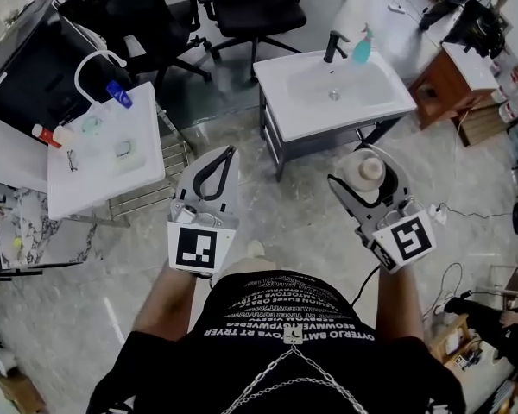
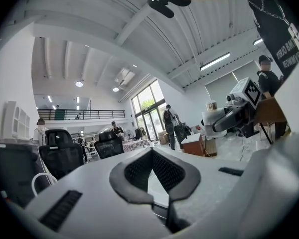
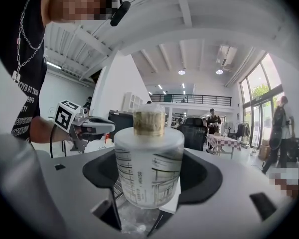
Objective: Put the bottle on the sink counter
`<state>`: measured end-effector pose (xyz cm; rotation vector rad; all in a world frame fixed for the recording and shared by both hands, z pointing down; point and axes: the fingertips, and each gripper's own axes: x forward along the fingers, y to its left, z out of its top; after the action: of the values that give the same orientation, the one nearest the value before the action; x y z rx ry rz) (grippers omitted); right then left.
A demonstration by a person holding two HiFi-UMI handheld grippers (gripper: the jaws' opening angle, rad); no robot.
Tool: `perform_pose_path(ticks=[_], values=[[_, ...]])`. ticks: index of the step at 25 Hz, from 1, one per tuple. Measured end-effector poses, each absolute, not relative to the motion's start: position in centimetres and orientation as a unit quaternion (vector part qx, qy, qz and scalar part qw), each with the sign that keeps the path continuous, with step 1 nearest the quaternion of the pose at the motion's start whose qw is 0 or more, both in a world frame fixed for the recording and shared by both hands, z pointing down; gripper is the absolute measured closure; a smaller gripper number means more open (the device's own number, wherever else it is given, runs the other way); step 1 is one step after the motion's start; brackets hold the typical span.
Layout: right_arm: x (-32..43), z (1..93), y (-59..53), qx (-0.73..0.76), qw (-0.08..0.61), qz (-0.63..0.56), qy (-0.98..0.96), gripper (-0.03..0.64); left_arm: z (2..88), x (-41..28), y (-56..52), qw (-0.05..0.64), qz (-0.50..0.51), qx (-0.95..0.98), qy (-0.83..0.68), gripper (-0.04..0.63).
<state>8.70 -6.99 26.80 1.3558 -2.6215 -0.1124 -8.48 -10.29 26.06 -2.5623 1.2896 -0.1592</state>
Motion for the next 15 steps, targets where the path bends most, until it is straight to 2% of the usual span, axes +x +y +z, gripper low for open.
perform_pose_path(ticks=[8, 15], values=[[5.7, 27.6, -12.3, 0.467, 0.099, -0.036, -0.878, 0.284, 26.2, -11.5, -15.2, 0.133, -0.049, -0.888, 0.437, 0.589], [4.5, 29.7, -16.0, 0.460, 0.106, -0.023, -0.881, 0.284, 27.7, -10.9, -18.0, 0.124, -0.055, -0.895, 0.424, 0.589]])
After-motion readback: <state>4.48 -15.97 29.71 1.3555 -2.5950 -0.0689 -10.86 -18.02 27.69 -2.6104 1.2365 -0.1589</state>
